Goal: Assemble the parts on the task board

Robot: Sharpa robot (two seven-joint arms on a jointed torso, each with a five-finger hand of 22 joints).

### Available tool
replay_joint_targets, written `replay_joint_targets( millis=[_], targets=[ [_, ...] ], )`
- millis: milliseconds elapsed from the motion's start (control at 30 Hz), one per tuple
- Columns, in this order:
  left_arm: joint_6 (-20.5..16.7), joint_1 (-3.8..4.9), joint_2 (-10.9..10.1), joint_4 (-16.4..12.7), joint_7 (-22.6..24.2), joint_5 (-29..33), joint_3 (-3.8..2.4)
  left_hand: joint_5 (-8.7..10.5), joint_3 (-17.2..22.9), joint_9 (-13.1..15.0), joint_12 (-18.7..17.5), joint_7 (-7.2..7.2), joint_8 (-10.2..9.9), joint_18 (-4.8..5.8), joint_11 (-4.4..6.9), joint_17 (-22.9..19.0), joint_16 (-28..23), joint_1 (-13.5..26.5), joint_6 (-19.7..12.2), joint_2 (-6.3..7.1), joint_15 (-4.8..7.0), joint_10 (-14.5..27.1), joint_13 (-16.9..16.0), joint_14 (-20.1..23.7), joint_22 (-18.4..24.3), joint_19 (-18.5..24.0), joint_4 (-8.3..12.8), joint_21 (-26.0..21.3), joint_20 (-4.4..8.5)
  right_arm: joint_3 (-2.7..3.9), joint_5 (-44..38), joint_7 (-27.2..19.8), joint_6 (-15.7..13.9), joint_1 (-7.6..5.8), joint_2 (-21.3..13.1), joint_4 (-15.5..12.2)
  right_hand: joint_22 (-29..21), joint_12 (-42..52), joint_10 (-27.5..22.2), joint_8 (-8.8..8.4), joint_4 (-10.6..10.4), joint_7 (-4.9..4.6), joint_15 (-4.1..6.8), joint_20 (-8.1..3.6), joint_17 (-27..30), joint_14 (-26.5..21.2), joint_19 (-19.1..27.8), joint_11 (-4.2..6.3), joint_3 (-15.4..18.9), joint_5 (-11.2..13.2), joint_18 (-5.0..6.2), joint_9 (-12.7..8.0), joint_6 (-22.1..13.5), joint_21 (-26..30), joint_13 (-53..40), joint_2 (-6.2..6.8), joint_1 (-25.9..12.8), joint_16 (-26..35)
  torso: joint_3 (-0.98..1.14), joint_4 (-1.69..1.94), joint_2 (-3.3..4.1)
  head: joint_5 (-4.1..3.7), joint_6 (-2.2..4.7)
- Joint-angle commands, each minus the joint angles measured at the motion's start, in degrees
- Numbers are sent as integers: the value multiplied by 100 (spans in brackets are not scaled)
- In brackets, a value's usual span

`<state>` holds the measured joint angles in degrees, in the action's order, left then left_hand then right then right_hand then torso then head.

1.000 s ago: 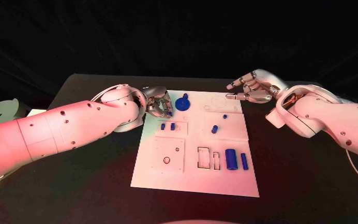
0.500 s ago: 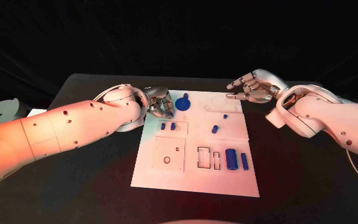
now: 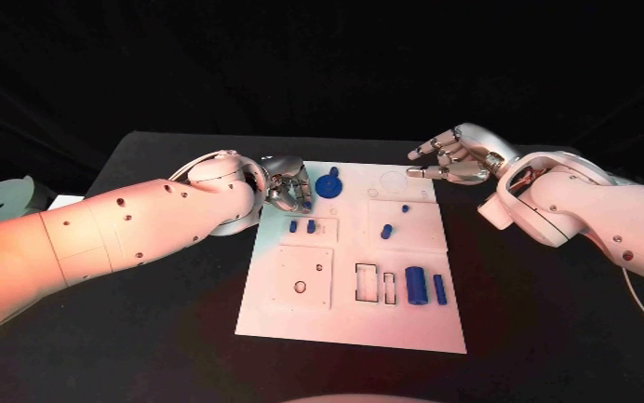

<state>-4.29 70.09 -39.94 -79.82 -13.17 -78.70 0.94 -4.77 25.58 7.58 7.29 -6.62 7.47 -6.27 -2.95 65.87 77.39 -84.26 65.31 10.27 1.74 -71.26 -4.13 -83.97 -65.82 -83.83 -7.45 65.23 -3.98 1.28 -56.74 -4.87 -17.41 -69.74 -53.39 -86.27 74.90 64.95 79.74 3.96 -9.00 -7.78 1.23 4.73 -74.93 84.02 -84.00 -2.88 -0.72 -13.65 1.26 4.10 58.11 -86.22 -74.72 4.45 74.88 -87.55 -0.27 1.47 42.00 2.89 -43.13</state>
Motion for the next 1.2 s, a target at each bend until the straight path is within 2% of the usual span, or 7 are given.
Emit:
replay_joint_targets(
  millis=[33, 367, 767, 1100, 1133, 1200],
  targets=[
    [107, -7, 18, 15, -39, -65, 5, 7, 26, -11, -24, -8, -36, 78, 2, -7, 28, 79, 6, -1, 12, -63, -10, -197, -1, -59, 25, -6, 20, 0, -19, -31, 49, 4, 3, -9, 772, -8, -25, -10, 15, -2, 12, 0, -1107, 502, -205, 5, 32, -23, 50, 9, 11, 37, 1, -54, -18, 29, -1, 3, -2, 11, -4],
    [157, -8, 28, 38, -80, -66, 9, 6, 27, -111, -192, -84, -258, 85, -65, -69, 23, 192, -241, 84, -36, 33, 6, -180, -19, -49, 33, -10, -9, 0, -19, -10, 33, 4, 1, -13, 762, -27, -33, -10, 12, -2, 12, 0, -1095, 499, -200, 5, 37, -26, 52, 9, 11, 43, 14, -59, -19, 37, 0, 3, -1, 5, -6],
    [141, -9, 30, 48, -91, -66, 10, 4, 39, -202, -299, -125, -388, 81, -103, -129, 12, 244, -428, 134, -68, 79, 12, -164, -11, -36, 41, -36, -39, 0, -19, -6, 33, 4, 0, -10, 751, -36, -37, -10, 11, -2, 12, 0, -1086, 497, -194, 5, 40, -26, 55, 9, 11, 50, 20, -59, -20, 44, 0, 1, -1, 10, -8],
    [169, -9, -7, 34, -116, -57, 9, 4, 38, -267, -360, -153, -398, 76, -132, -172, 4, 264, -548, 183, -89, 140, 20, -155, 5, -28, 56, -65, -58, 0, -28, 41, 52, 4, -2, 2, 729, -66, -50, -11, 11, -2, 12, 0, -1065, 492, -183, 5, 42, -26, 60, 9, 10, 62, 38, -58, -20, 58, 0, -3, 0, 6, -3],
    [166, -9, -26, 23, -116, -47, 9, 3, 35, -282, -371, -155, -400, 75, -136, -186, 0, 268, -580, 197, -95, 169, 24, -152, 7, -26, 60, -69, -63, 0, -40, 65, 69, 4, -3, 5, 687, -168, -96, -14, 16, -3, 12, 0, -1033, 484, -160, 4, 42, -29, 70, 8, 4, 87, 100, -60, -8, 81, -2, -3, 0, 3, -4],
    [133, -8, -93, -16, -109, 9, 8, -2, 28, -340, -379, -150, -404, 70, -130, -224, -10, 270, -733, 230, -95, 259, 33, -144, 13, -22, 78, -84, -69, 0, -93, 144, 120, 4, -9, 15, 510, -1201, -572, -18, 57, -3, 18, -4, -873, 439, -64, 9, 14, -38, 111, 4, -17, 196, 749, -103, 99, 205, -5, -4, -2, -2, -4]
  ],
)
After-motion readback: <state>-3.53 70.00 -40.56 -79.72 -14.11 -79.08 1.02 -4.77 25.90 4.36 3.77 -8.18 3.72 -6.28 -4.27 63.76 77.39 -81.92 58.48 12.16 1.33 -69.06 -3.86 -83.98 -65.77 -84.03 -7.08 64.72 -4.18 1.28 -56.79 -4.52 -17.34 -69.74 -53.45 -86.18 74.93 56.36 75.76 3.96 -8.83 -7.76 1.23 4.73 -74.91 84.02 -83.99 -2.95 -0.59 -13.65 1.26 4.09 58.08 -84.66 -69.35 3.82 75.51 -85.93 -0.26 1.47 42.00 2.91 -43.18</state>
